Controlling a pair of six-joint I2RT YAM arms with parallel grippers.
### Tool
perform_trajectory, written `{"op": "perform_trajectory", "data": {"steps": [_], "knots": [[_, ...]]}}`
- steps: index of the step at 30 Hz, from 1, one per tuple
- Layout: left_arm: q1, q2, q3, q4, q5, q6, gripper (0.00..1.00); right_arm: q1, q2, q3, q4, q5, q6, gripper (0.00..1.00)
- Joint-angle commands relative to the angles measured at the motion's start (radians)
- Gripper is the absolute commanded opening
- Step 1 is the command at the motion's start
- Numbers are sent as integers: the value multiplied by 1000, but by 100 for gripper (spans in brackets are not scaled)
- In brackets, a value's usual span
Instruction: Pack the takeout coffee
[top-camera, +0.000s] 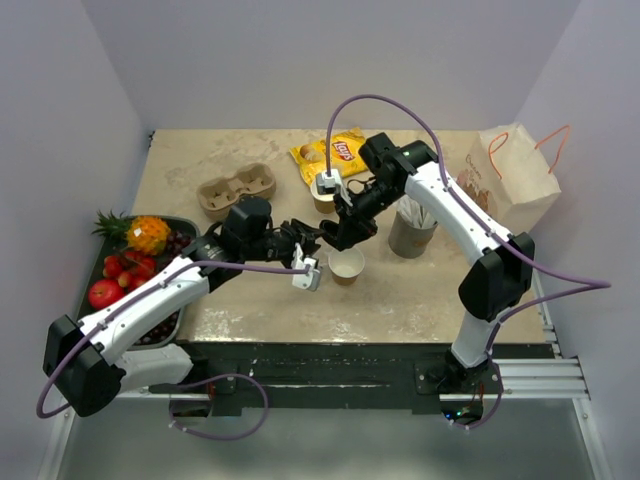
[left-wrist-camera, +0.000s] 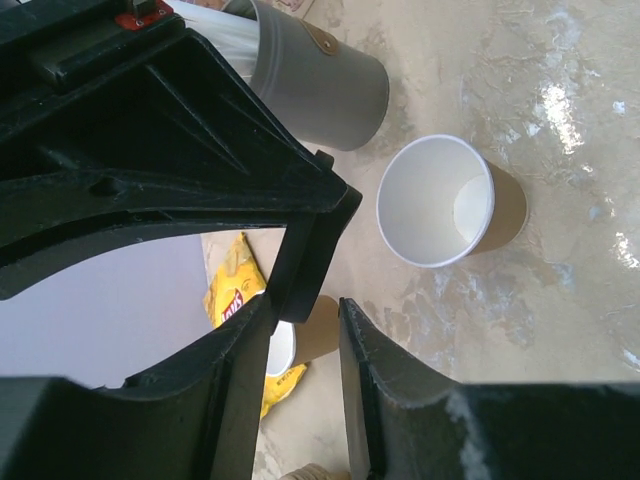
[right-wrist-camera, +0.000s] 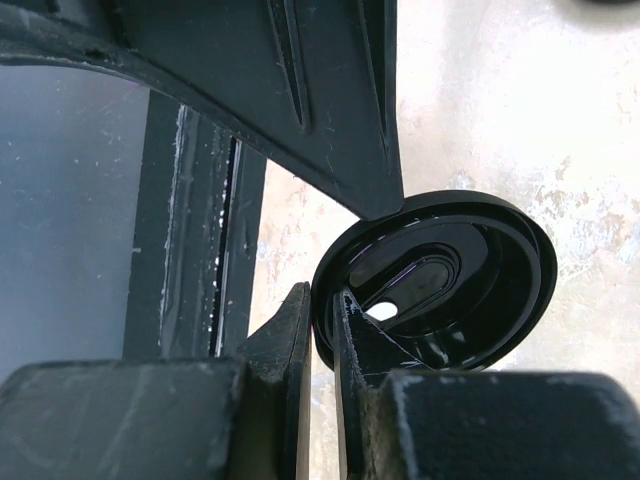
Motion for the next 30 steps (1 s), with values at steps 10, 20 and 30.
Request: {"op": "perform_trajectory", "data": {"steps": [10, 20, 30], "knots": [[-29, 24, 39, 87, -55, 6, 33, 24, -14, 19, -93, -12, 31, 4], [-40, 48, 52, 76, -64, 17, 17, 37, -15, 25, -91, 3, 39, 4], [-41, 37, 72, 16, -75, -103, 0, 15, -35, 142, -49, 67, 47, 37]]}}
